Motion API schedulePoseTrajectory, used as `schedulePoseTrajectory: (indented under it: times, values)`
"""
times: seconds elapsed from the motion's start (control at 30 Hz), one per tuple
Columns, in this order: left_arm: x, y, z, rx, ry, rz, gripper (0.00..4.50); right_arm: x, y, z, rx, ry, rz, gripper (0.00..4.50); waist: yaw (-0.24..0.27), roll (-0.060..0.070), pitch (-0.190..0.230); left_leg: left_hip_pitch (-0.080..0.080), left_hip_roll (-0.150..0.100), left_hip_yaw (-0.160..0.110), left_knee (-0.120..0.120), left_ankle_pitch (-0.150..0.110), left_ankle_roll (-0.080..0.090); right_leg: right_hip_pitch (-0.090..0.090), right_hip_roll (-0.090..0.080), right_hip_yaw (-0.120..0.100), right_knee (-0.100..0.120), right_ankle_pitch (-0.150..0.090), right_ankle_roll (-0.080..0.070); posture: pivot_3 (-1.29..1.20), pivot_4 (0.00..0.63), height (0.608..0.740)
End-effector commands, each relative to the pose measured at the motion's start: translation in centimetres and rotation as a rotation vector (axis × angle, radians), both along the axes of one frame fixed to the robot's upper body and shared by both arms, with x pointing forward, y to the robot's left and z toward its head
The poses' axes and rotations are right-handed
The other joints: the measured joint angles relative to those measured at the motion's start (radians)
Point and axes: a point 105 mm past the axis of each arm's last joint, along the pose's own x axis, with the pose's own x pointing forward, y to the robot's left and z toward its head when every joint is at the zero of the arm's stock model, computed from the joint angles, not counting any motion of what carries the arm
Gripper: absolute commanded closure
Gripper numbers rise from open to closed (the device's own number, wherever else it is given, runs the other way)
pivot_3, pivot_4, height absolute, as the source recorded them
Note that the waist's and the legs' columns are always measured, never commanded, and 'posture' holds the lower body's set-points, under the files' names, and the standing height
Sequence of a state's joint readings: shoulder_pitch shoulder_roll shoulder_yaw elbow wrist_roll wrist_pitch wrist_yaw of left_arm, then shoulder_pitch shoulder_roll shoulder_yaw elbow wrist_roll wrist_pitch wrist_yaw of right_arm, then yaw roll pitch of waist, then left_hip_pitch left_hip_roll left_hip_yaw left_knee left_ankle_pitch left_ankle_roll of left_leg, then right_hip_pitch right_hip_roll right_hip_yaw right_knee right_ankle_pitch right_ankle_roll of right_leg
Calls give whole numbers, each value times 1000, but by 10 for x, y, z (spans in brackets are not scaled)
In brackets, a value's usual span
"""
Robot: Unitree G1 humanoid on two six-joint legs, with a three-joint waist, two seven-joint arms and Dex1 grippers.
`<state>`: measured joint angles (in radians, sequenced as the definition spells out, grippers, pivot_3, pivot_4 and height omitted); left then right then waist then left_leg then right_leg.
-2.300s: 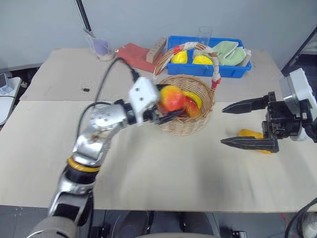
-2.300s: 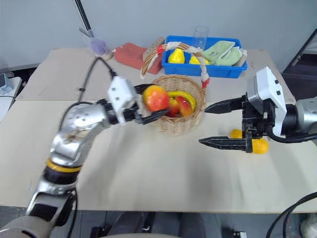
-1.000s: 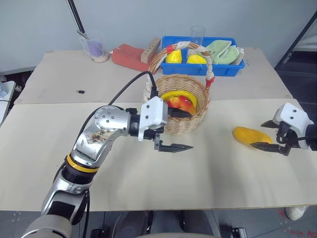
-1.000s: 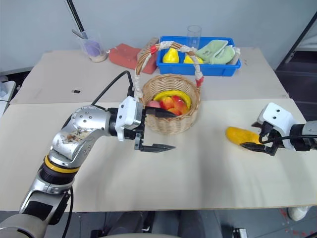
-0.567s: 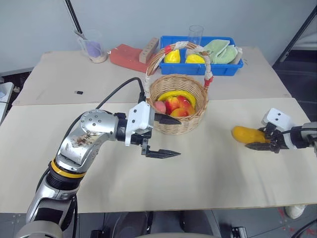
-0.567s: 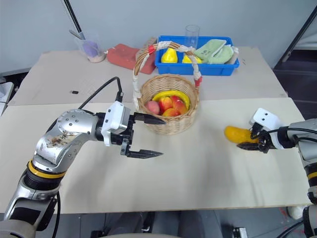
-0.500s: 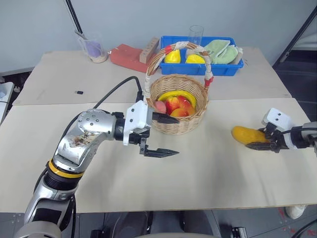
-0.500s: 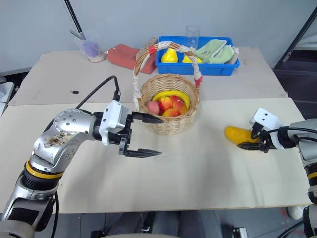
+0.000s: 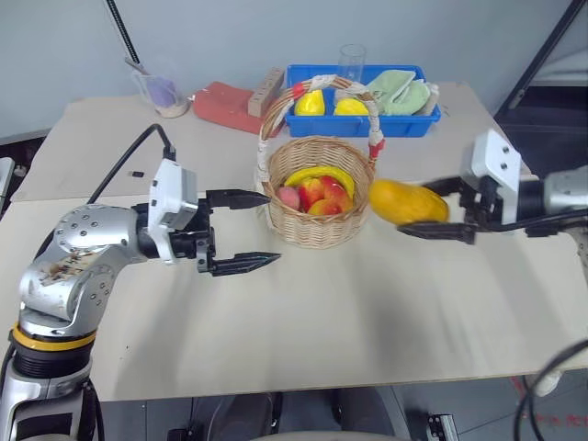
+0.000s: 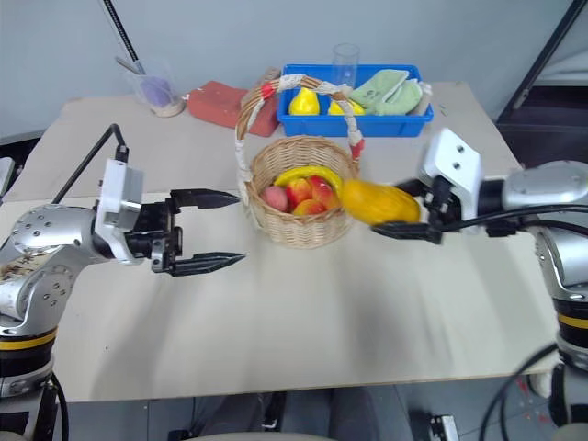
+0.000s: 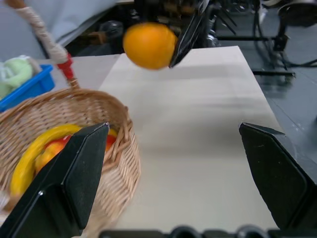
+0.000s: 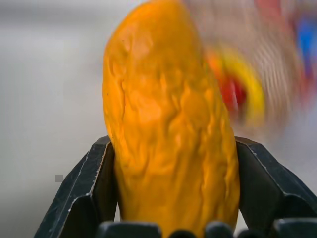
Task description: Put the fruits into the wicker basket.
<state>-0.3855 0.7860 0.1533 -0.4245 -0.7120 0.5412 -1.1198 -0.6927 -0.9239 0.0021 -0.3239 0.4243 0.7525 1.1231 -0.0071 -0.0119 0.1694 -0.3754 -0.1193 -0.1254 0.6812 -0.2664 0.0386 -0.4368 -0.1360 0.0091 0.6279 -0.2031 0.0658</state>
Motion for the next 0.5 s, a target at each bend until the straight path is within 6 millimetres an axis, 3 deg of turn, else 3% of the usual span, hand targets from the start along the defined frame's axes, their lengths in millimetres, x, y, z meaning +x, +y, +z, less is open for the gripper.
schedulePoseTrajectory:
  times: [0.03,0.33,0.37,0.43,0.5]
  values:
    - [-7,3,15,-15,-45,10,0,12,16,5,27,-30,-35,1667,13,-1,0,0,0,0,0,0,0,0,0,0,0,0,0,0,150,740]
    - [-10,5,20,-39,-37,57,0,61,52,-3,100,-80,-99,1667,12,-1,0,-4,-1,0,1,4,-7,-5,1,1,0,2,-1,0,150,740]
    - [-10,4,20,-40,-37,59,0,64,54,-3,106,-86,-101,649,10,-1,0,-4,0,0,1,4,-7,-5,1,1,0,2,-2,0,150,740]
    - [-10,4,21,-44,-35,68,0,65,56,-3,117,-94,-98,31,8,-1,0,-5,1,0,0,4,-7,-5,2,2,0,3,-2,0,150,740]
    - [-9,5,21,-48,-34,79,0,64,56,-1,126,-98,-90,7,8,-1,0,-5,1,0,0,4,-7,-5,3,2,0,3,-2,0,150,740]
